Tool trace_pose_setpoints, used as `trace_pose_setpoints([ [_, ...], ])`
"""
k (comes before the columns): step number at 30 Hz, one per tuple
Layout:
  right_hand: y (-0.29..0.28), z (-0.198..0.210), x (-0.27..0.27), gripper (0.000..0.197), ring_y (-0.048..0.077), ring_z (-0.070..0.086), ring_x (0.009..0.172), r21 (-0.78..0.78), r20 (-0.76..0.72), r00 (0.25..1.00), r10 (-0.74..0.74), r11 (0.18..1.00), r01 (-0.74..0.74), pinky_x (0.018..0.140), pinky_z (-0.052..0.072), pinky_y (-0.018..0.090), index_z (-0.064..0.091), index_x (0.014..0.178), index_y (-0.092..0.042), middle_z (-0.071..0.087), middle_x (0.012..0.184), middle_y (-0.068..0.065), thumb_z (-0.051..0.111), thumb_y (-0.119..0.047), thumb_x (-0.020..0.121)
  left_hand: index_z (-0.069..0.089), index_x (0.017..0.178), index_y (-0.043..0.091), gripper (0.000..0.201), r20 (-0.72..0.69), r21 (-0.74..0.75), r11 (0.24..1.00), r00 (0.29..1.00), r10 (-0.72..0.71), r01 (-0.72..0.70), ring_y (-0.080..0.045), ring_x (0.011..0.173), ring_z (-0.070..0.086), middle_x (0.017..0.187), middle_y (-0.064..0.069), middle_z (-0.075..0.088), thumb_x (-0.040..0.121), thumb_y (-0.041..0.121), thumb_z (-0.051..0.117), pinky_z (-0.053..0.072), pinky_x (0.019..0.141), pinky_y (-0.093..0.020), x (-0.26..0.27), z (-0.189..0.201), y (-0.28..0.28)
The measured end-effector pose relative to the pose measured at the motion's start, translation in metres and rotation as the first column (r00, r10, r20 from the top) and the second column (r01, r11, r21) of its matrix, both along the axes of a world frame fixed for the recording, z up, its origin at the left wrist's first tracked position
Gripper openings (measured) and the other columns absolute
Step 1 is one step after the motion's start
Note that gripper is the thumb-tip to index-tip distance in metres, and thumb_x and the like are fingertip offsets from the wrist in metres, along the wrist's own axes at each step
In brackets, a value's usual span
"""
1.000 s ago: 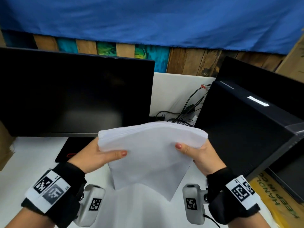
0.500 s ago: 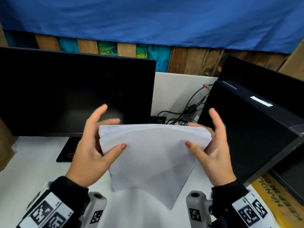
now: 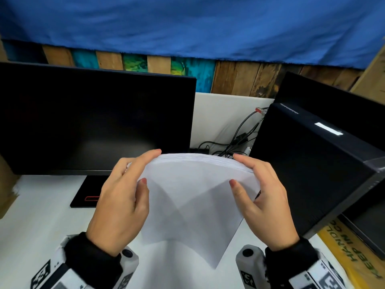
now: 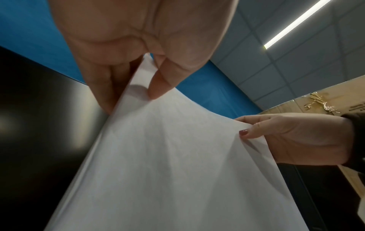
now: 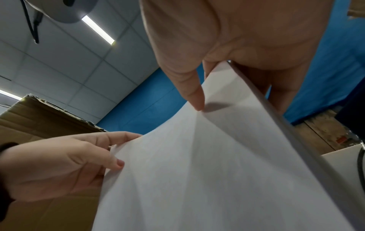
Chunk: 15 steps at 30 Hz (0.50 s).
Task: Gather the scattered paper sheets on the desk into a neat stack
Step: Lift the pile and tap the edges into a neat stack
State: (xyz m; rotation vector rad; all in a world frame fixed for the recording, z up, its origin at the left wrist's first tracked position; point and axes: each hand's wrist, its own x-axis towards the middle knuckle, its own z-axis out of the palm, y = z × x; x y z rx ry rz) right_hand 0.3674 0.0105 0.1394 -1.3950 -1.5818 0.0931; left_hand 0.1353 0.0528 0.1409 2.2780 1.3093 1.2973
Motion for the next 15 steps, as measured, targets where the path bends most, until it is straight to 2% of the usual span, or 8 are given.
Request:
trace_pose_setpoints([
  [2, -0.001, -0.001, -0.001, 0.048, -0.012, 0.043, 0.114, -0.002, -0.007, 1.0, 0.002, 1.0, -0.002, 0.093, 0.027, 0.001, 0.049, 0.127, -0.024, 0.052, 0.119, -0.013, 0.059, -0.02, 0.08, 0.046, 0.132, 0.03, 0.056, -0.001, -0.022, 1.0, 1.0, -0.002, 0.002, 0.005, 0.062, 0.046, 0.1, 0.002, 0.049, 0.086, -0.002, 0.045, 0.033, 0.065, 0.001, 0.002, 0.0, -0.001],
  [6, 0.0, -0.002, 0.001, 0.044, -0.005, 0.048, 0.114, -0.022, -0.009, 1.0, -0.004, 1.0, 0.004, 0.094, 0.032, 0.004, 0.052, 0.125, -0.023, 0.057, 0.119, -0.009, 0.057, -0.021, 0.082, 0.043, 0.134, 0.03, 0.057, 0.0, -0.044, 0.999, 1.0, 0.005, -0.005, 0.004, 0.069, 0.048, 0.102, 0.002, 0.046, 0.088, -0.003, 0.044, 0.031, 0.07, 0.003, 0.003, -0.002, -0.002],
  [8, 0.0, -0.001, 0.003, 0.039, -0.004, 0.051, 0.112, -0.029, -0.017, 1.0, 0.001, 1.0, -0.002, 0.092, 0.036, 0.007, 0.054, 0.121, -0.024, 0.059, 0.116, -0.011, 0.056, -0.023, 0.082, 0.045, 0.133, 0.028, 0.053, -0.002, -0.039, 0.999, 1.0, 0.009, -0.009, 0.006, 0.07, 0.048, 0.097, 0.005, 0.046, 0.087, 0.002, 0.043, 0.03, 0.071, 0.003, 0.002, 0.0, -0.001],
  [11, -0.002, 0.001, 0.003, 0.033, -0.004, 0.057, 0.097, -0.042, -0.051, 0.998, 0.033, 0.999, -0.035, 0.082, 0.042, 0.01, 0.054, 0.115, -0.029, 0.06, 0.109, -0.021, 0.058, -0.021, 0.084, 0.05, 0.129, 0.025, 0.05, 0.017, -0.031, 0.999, 1.0, 0.011, -0.01, 0.006, 0.058, 0.045, 0.084, 0.012, 0.047, 0.083, 0.006, 0.044, 0.034, 0.064, 0.001, -0.001, 0.002, 0.001],
  [13, -0.001, -0.001, 0.005, 0.042, -0.006, 0.058, 0.077, -0.044, -0.093, 0.994, 0.053, 0.997, -0.057, 0.071, 0.04, 0.007, 0.049, 0.119, -0.032, 0.056, 0.111, -0.027, 0.062, -0.013, 0.084, 0.05, 0.128, 0.032, 0.05, 0.05, -0.031, 1.0, 0.999, 0.0, 0.002, 0.002, 0.053, 0.046, 0.074, 0.012, 0.049, 0.084, 0.007, 0.048, 0.04, 0.059, -0.005, -0.004, 0.002, 0.004],
  [14, 0.0, -0.003, 0.008, 0.05, -0.005, 0.058, 0.078, -0.051, -0.155, 0.986, 0.069, 0.996, -0.077, 0.074, 0.042, 0.009, 0.045, 0.123, -0.033, 0.055, 0.114, -0.028, 0.064, -0.01, 0.083, 0.045, 0.129, 0.038, 0.054, 0.098, -0.064, 0.998, 0.995, -0.016, 0.022, -0.003, 0.054, 0.05, 0.068, 0.007, 0.05, 0.084, 0.009, 0.051, 0.046, 0.06, -0.012, -0.006, 0.001, 0.006],
  [15, 0.002, -0.006, 0.011, 0.058, -0.003, 0.059, 0.09, -0.063, -0.245, 0.965, 0.095, 0.991, -0.114, 0.082, 0.044, 0.014, 0.042, 0.129, -0.033, 0.054, 0.119, -0.026, 0.066, -0.009, 0.081, 0.039, 0.131, 0.044, 0.061, 0.184, -0.133, 0.989, 0.982, -0.042, 0.068, -0.011, 0.055, 0.053, 0.064, -0.002, 0.051, 0.082, 0.011, 0.055, 0.052, 0.062, -0.024, -0.009, 0.001, 0.009],
])
